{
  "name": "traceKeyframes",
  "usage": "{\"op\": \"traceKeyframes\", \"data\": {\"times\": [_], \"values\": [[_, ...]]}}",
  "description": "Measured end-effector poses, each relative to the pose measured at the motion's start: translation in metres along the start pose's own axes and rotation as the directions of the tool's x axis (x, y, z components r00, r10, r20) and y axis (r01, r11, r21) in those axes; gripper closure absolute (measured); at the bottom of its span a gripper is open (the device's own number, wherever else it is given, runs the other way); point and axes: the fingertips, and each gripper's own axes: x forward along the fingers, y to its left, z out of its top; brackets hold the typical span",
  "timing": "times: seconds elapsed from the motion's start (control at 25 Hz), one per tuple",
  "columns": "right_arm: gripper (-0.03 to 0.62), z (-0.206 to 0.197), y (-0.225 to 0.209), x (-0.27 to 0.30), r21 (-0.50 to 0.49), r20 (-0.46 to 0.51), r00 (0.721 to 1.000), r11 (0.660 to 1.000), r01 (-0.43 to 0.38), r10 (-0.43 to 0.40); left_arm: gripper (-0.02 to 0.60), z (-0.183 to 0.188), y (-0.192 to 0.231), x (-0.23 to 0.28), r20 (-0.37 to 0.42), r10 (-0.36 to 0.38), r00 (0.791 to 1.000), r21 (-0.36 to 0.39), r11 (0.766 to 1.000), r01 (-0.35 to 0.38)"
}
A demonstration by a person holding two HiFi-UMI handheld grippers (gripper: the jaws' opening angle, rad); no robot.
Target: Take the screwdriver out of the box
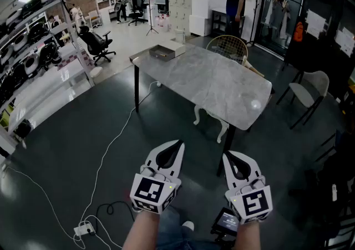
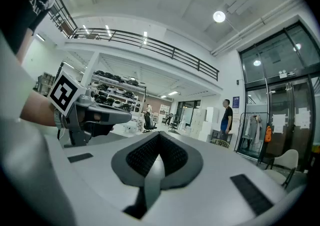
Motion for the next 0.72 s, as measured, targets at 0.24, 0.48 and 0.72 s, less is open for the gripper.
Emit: {"op": "traceKeyframes", "data": {"times": [0.24, 0.48, 0.72], "values": [[0.569, -0.001, -0.007, 0.01, 0.002, 0.009, 1.0, 1.0, -0.01, 0.01, 0.569, 0.0, 0.004, 0.008, 0.003, 0.013, 1.0, 0.041, 0.999, -0.013], [0.569, -0.002, 0.002, 0.045, -0.004, -0.008, 0.998, 0.998, -0.063, 0.063, 0.569, -0.007, 0.035, 0.017, -0.01, 0.039, 0.999, 0.035, 0.999, -0.038], [0.569, 0.0, 0.007, 0.105, 0.02, 0.002, 0.996, 0.996, -0.085, 0.085, 0.569, -0.019, 0.092, 0.04, -0.027, 0.055, 0.998, 0.014, 0.998, -0.054]]}}
